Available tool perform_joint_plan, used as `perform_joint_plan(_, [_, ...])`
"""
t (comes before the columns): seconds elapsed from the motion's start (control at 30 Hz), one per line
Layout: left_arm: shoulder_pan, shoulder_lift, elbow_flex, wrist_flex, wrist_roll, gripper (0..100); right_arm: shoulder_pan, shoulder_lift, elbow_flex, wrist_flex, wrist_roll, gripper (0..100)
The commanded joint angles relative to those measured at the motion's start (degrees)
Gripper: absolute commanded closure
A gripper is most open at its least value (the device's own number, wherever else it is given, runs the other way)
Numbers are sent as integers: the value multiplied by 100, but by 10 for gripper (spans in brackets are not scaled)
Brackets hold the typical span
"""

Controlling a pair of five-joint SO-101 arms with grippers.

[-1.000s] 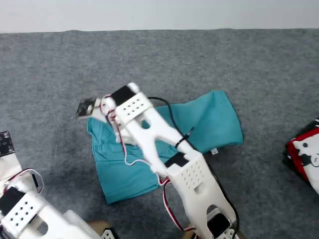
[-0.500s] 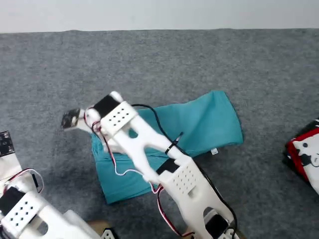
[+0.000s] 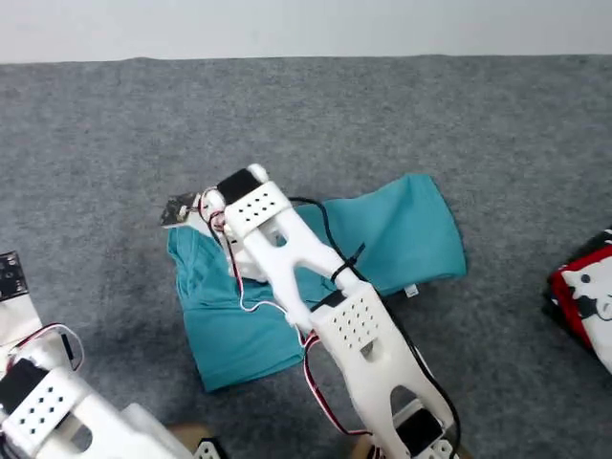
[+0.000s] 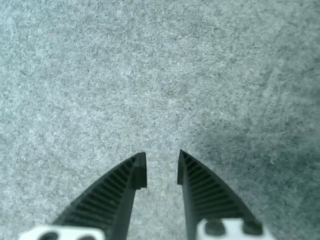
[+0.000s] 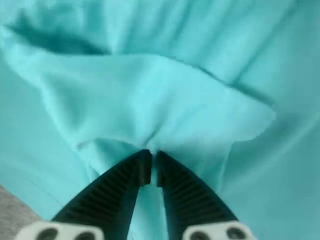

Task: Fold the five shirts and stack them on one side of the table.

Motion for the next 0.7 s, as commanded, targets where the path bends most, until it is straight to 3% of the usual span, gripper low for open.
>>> perform_joint_plan(0.0, [35,-88,-48,-132,-9,885,-435,-136,-62,233,-202,986])
perform_joint_plan(0.17, [35,-97,-57,-132,-18,885,-664,-497,88,233,-202,984])
perform_joint_plan(0.33, [35,-97,-57,-132,-18,885,-321,-1209,97,233,-202,975])
perform_joint_plan(0.5, [35,-88,-57,-132,-18,885,40,-1613,123,233,-202,867])
perform_joint_plan(0.67, [35,-97,-57,-132,-18,885,462,-1587,369,233,-193,866])
